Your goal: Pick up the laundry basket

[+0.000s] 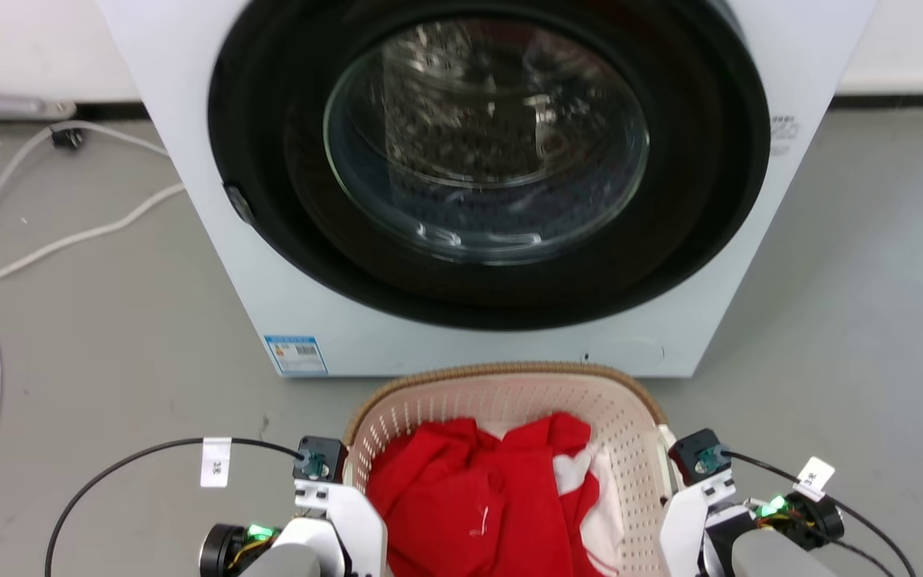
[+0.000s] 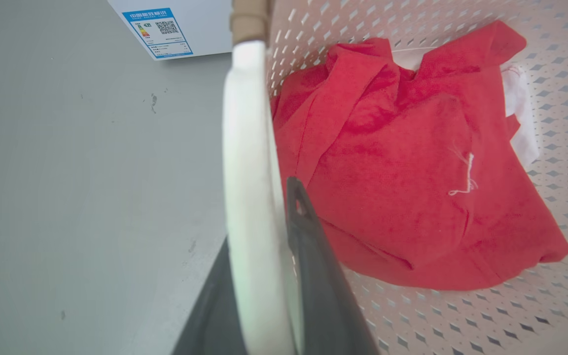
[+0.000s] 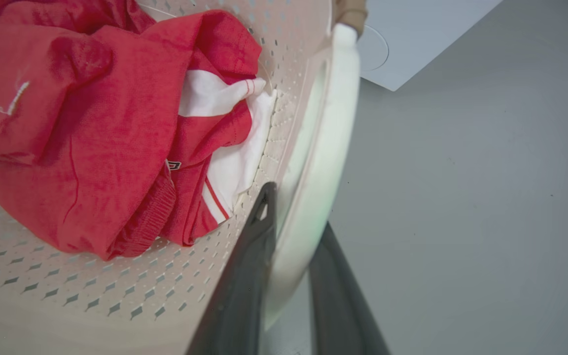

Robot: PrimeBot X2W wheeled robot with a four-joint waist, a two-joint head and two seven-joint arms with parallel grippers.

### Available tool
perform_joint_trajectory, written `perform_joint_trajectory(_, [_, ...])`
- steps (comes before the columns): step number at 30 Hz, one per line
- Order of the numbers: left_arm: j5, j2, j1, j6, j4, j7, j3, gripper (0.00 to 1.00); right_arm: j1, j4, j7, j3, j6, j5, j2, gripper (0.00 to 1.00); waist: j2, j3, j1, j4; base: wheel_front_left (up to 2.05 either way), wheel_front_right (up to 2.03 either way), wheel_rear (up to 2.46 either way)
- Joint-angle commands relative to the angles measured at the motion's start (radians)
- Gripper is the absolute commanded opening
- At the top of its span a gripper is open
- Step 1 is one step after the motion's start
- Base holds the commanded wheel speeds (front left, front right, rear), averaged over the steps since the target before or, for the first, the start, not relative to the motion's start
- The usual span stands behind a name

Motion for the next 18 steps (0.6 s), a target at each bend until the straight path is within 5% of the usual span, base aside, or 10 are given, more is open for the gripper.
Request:
perform_joint_trajectory(1, [0.001,-0.012,0.011,-0.019,-0.005,0.004,-0.012,0.0,0.006,-0.005,0.004,0.018,0.0,0.011,0.007,0.0,-0.0001,-0.041,0.0003,0.013,0.0,0.0,0.0])
perform_joint_trajectory(18, [-0.033,-0.014,0.076,-0.049,0.023,0.158,-0.063,0.0,0.039,-0.041,0.244,0.268,0.001,0.236,0.009,0.0,-0.0001,-0.127,0.0003,0.026,0.0,0.0,0.0])
